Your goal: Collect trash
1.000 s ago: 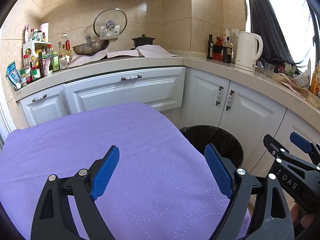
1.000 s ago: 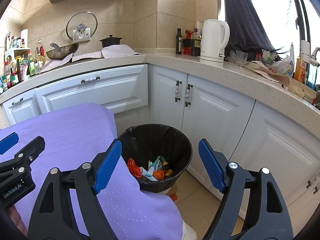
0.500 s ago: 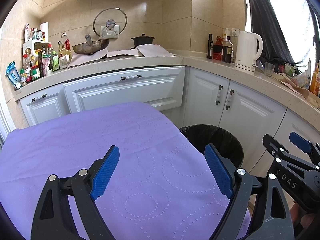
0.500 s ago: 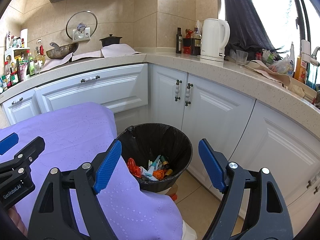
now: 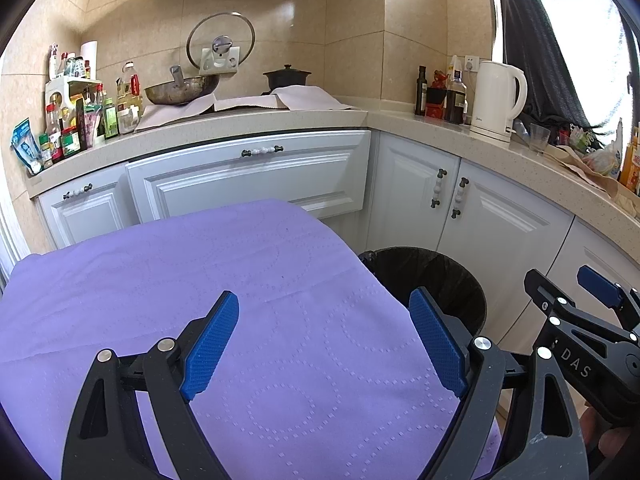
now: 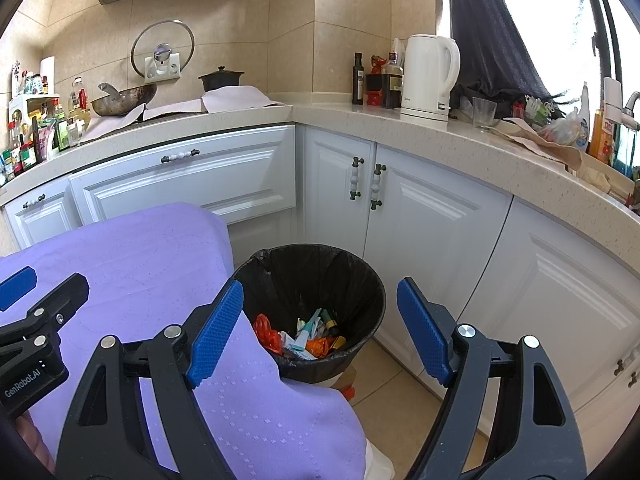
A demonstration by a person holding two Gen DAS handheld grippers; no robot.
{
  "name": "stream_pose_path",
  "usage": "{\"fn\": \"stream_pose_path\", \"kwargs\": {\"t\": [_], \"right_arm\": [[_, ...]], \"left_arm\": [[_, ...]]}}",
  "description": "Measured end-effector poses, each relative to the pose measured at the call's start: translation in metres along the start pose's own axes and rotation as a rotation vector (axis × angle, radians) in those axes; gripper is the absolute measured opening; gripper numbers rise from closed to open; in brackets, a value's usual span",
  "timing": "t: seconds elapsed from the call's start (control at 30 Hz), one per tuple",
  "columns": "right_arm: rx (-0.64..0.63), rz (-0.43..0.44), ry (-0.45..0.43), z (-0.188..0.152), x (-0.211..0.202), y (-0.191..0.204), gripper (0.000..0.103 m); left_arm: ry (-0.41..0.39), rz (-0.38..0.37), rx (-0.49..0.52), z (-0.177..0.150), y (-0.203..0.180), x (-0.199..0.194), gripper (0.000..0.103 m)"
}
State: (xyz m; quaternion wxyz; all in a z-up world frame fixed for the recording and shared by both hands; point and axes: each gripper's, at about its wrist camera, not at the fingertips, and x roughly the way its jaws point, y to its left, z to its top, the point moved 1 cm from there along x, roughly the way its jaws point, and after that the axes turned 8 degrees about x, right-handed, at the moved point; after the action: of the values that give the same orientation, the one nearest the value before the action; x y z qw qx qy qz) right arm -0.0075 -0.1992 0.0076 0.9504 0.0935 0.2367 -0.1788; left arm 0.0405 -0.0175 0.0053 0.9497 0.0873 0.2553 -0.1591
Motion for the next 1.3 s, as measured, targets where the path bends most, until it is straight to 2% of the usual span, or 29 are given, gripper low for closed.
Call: {"fn": "stream_pose_path", "kwargs": {"t": [0.8, 1.13, 1.3], "right_arm": [[-0.001, -0.001, 0.003, 0.001, 0.000, 0.000, 0.077], [-0.006, 0.002, 0.013, -0.008, 0.001, 0.001, 0.077], [-0.017, 0.007, 0.021, -0.007, 0.005, 0.007, 0.077]], "left_arm": [[-0.008, 0.027, 0.005, 0.005, -0.007, -0.002, 0.084], [0.008, 0.039, 0.021, 0.002, -0.006, 0.003, 0.084], [0.037, 0.038, -0.004, 0.000, 0.003, 0.010, 0.084]]}}
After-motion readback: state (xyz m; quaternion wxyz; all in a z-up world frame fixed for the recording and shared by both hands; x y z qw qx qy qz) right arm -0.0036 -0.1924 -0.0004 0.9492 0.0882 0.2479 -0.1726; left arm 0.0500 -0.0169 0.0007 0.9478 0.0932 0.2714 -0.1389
